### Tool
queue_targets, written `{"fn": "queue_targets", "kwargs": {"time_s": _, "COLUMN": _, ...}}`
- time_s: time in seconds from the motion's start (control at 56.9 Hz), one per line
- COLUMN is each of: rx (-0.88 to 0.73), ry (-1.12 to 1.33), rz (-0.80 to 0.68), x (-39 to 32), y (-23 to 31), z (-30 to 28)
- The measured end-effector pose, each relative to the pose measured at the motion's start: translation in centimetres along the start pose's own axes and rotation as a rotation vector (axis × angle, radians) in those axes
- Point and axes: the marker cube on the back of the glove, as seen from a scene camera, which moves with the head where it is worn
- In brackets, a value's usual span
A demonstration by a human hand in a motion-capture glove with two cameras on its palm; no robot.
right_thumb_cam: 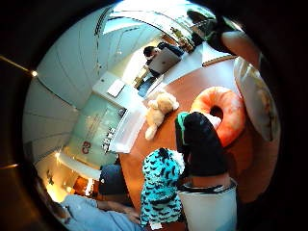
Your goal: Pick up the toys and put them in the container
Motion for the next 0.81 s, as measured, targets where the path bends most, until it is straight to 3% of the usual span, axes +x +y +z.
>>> {"fn": "queue_targets", "kwargs": {"time_s": 0.299, "rx": 0.017, "ry": -0.046, "rz": 0.136, "x": 1.7, "y": -1.0, "z": -1.8}}
{"fn": "queue_targets", "kwargs": {"time_s": 0.633, "rx": -0.383, "ry": 0.058, "rz": 0.325, "x": 3.8, "y": -5.6, "z": 2.0}}
{"fn": "queue_targets", "kwargs": {"time_s": 0.808, "rx": -0.253, "ry": 0.043, "rz": 0.243, "x": 3.3, "y": -6.9, "z": 2.8}}
